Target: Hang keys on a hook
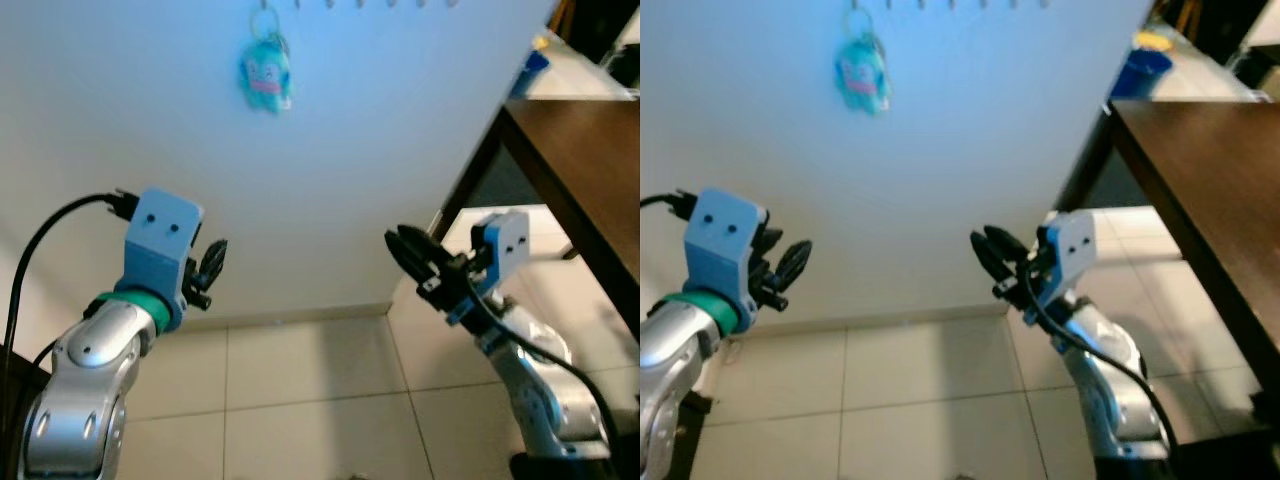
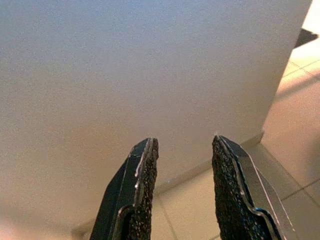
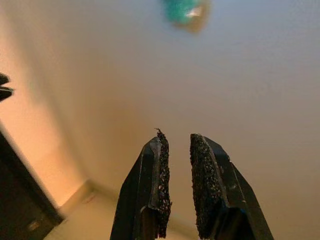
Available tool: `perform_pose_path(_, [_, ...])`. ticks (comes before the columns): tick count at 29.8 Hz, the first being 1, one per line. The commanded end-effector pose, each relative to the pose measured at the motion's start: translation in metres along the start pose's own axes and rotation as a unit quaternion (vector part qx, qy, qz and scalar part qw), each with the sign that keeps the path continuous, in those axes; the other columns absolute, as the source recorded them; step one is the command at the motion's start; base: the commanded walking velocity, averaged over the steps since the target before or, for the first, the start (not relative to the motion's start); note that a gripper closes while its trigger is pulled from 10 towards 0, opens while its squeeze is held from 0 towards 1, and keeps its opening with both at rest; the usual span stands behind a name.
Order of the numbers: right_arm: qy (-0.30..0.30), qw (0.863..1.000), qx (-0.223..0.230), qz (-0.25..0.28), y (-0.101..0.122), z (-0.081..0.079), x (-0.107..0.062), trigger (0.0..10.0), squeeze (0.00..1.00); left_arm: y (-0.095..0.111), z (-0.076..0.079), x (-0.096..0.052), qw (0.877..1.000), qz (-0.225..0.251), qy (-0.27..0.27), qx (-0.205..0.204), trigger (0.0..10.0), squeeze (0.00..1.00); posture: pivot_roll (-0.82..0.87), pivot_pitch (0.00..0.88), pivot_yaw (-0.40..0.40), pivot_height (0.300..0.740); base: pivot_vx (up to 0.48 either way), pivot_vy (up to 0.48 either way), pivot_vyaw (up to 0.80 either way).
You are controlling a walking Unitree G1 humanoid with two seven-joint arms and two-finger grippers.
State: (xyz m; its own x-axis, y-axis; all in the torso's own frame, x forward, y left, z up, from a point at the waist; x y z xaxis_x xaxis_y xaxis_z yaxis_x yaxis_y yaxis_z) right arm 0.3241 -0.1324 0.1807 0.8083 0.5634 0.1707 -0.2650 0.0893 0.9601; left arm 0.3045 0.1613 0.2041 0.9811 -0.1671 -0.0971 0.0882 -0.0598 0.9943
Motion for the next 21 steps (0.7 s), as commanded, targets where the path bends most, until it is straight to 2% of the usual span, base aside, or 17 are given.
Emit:
perform_pose_path(1, [0.004, 1.0, 0.0, -0.006, -0.0024, -0.0019, -0.0003, 10.0, 0.0, -0.0049, 0.0001, -0.0007, 1.0, -0.007, -0.002, -0.006, 10.0, 0.0, 0.08, 0.0, 0.037, 0.74, -0.398, 0.0, 0.0])
perform_pose_path(4, [0.006, 1.0, 0.0, -0.009, -0.0029, -0.0025, 0.0001, 10.0, 0.0, -0.0046, 0.0, -0.0008, 1.0, -0.006, -0.002, -0.009, 10.0, 0.0, 0.08, 0.0, 0.037, 0.74, -0.228, 0.0, -0.31])
perform_pose_path(21, [0.008, 1.0, 0.009, -0.013, -0.0042, -0.0038, 0.0016, 10.0, 0.0, 0.003, 0.0019, 0.0005, 1.0, 0.013, -0.004, -0.015, 10.0, 0.0, 0.08, 0.0, 0.038, 0.74, 0.0, 0.0, -0.8])
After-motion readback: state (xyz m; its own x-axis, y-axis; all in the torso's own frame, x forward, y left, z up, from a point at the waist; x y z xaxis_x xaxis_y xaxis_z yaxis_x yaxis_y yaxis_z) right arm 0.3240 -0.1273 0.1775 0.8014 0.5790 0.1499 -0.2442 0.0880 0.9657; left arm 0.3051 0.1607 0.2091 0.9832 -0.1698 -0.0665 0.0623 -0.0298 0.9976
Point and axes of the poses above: a point about 5 cm out from each wrist's last joint towards the gripper, its own x axis pointing out of the wrist towards the gripper, its own y axis along the axis of the wrist's last joint, z = x × y, the point moved 5 cm from there along x, pointing out of the wrist towards the gripper, and after that the axes turned 13 degrees about -x, right-handed, at the moved point
